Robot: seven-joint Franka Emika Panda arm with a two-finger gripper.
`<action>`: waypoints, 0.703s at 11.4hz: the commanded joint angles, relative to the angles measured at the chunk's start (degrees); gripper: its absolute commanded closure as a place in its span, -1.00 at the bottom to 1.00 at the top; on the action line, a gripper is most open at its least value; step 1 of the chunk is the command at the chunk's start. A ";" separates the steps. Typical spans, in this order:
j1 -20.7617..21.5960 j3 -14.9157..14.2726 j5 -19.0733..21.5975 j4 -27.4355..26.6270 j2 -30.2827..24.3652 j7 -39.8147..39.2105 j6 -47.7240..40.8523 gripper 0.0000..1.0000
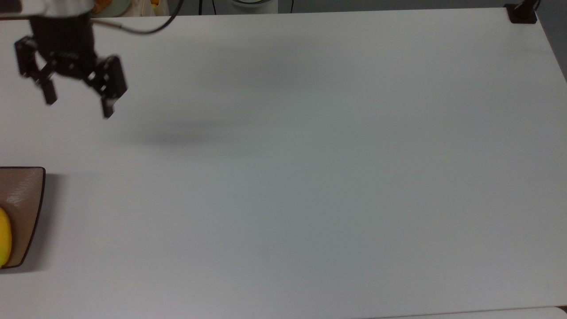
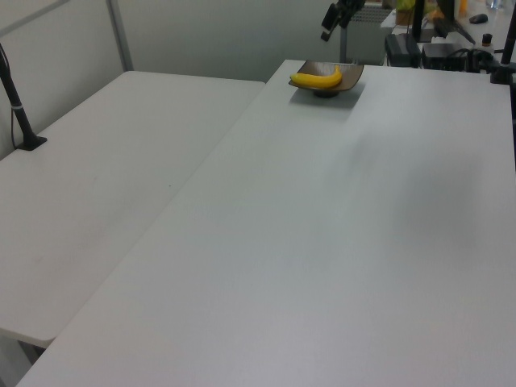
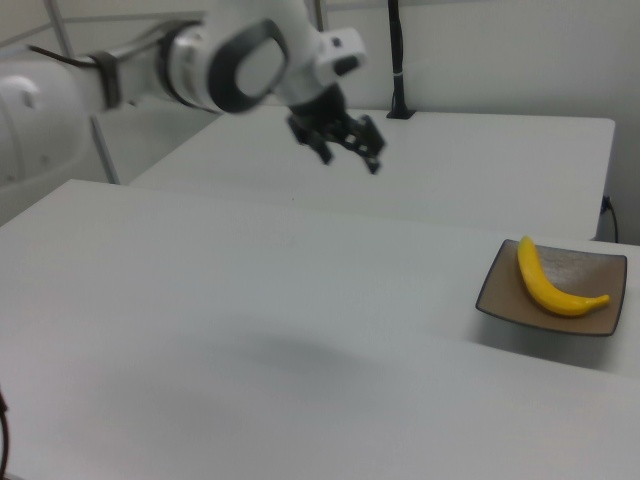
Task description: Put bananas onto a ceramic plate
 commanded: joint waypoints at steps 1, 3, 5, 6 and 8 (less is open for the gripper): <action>5.37 -0.47 1.06 -4.98 -11.09 -0.47 -14.95 -1.00; 10.54 -0.56 1.07 -5.07 -16.55 -0.38 -24.19 -1.00; 12.84 -0.12 3.07 -8.04 -21.29 -0.47 -30.62 -1.00; 13.38 -0.12 5.70 -10.24 -22.71 -0.30 -30.91 -1.00; 13.12 -0.12 9.14 -14.11 -23.60 -0.30 -30.65 -1.00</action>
